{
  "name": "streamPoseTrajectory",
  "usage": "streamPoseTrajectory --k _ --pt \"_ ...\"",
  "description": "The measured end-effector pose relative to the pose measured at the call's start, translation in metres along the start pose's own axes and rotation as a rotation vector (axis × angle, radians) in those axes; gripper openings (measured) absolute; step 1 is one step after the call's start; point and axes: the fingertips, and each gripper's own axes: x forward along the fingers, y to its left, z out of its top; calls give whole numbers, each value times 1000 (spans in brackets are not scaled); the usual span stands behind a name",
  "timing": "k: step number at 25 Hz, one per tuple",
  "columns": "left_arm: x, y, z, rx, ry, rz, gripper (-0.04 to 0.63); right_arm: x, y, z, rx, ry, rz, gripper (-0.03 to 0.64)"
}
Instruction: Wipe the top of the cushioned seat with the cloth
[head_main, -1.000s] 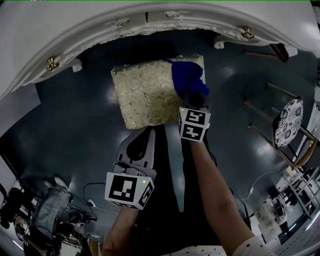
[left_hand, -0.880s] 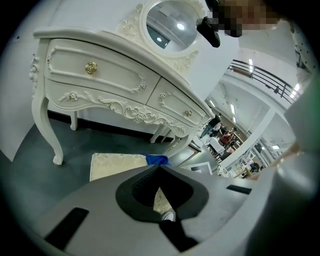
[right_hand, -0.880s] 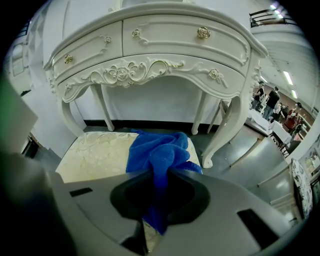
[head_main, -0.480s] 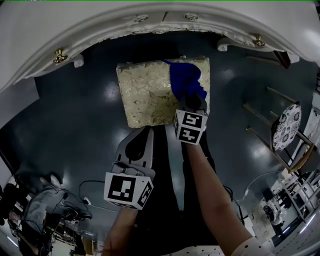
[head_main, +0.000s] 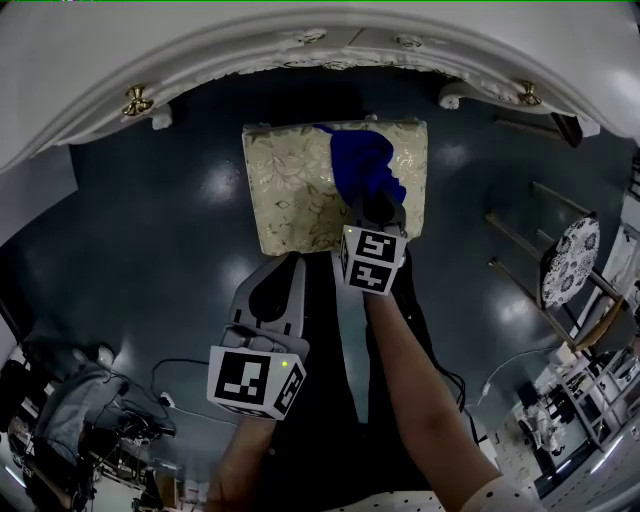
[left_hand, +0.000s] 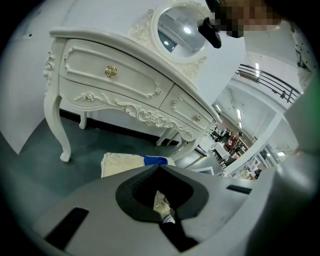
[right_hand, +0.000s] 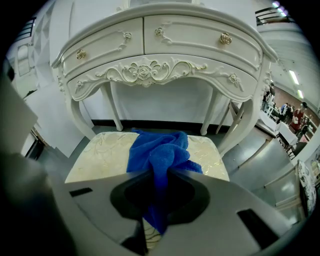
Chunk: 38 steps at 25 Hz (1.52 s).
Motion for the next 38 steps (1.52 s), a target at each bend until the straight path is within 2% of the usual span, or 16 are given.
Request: streamPoseTrajectory --k 38 --pt "-31 43 -7 -83 -50 83 -3 -4 91 0 -74 -10 124 58"
